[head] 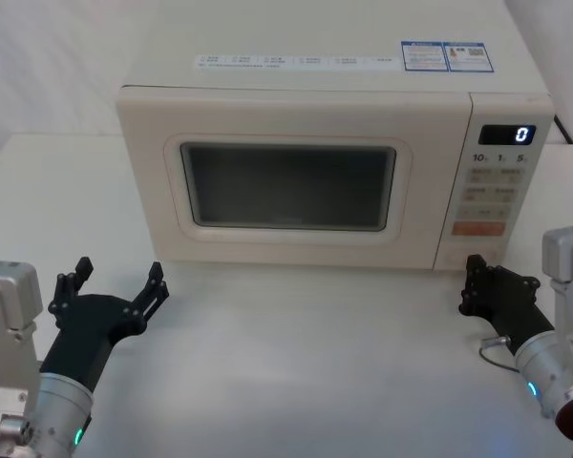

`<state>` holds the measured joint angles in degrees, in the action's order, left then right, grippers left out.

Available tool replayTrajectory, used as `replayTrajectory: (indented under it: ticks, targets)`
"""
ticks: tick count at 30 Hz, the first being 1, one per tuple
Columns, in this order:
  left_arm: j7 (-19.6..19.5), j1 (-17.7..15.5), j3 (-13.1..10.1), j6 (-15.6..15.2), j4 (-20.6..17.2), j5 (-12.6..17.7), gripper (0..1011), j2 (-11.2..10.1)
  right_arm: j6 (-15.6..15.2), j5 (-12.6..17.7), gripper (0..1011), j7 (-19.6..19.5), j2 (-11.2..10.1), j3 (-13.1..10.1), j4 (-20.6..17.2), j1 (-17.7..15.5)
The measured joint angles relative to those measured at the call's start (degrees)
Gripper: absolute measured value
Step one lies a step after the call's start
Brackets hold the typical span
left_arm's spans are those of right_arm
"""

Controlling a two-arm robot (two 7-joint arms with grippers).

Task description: Press the button to open the microwave door with one hand; close the microwave door with the other hand.

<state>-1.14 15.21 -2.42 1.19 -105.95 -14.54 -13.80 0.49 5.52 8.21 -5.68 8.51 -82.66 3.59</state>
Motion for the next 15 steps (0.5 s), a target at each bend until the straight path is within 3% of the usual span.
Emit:
replayTrajectory:
  ticks: [15]
  targets:
    - [0.0,0.0,0.0,0.0,0.0,0.0,1001,0.0,0.0,0.2,0,0.0,0.3,-0.3,3.2,2.1]
